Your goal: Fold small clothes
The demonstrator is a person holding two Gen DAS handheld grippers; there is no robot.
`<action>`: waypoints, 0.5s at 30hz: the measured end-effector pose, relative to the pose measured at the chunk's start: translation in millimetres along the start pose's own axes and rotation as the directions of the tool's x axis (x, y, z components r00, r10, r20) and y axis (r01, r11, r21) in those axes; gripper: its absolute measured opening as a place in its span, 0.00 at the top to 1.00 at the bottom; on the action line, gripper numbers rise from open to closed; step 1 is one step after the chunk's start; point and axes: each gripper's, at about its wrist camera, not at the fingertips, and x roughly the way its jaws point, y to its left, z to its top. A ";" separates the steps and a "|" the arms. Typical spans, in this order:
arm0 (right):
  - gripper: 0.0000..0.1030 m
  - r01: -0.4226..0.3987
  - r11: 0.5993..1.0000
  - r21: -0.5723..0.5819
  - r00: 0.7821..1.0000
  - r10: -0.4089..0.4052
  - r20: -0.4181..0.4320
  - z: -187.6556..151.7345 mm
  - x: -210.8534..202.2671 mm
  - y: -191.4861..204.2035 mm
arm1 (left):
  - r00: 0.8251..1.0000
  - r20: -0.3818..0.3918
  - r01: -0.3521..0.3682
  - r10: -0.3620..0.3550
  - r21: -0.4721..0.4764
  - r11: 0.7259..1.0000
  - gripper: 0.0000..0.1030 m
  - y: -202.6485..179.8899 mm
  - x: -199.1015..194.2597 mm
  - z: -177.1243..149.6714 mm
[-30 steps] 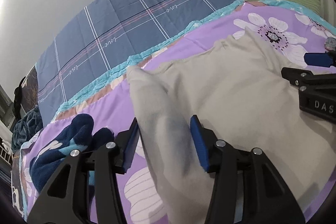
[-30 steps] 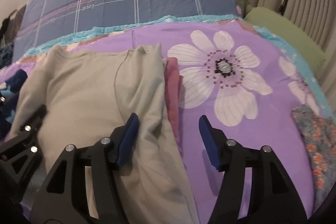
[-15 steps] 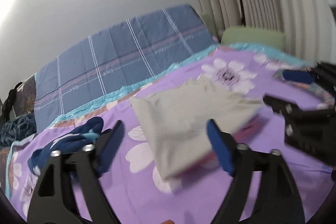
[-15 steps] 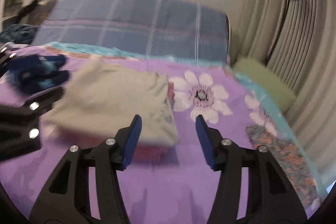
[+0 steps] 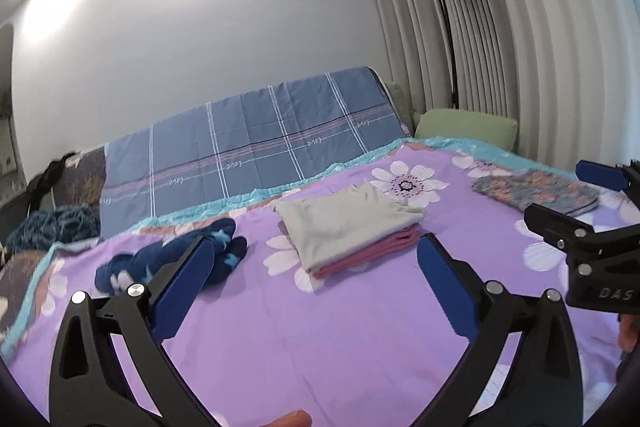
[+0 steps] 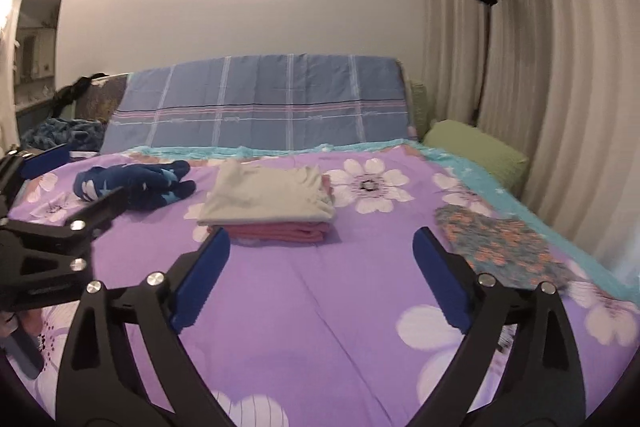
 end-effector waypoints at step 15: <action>0.02 -0.002 0.997 0.077 0.999 0.005 -0.032 -16.5 -81.6 18.7 | 0.998 -0.059 0.005 -0.007 -0.040 0.999 0.01 11.1 -89.3 -28.6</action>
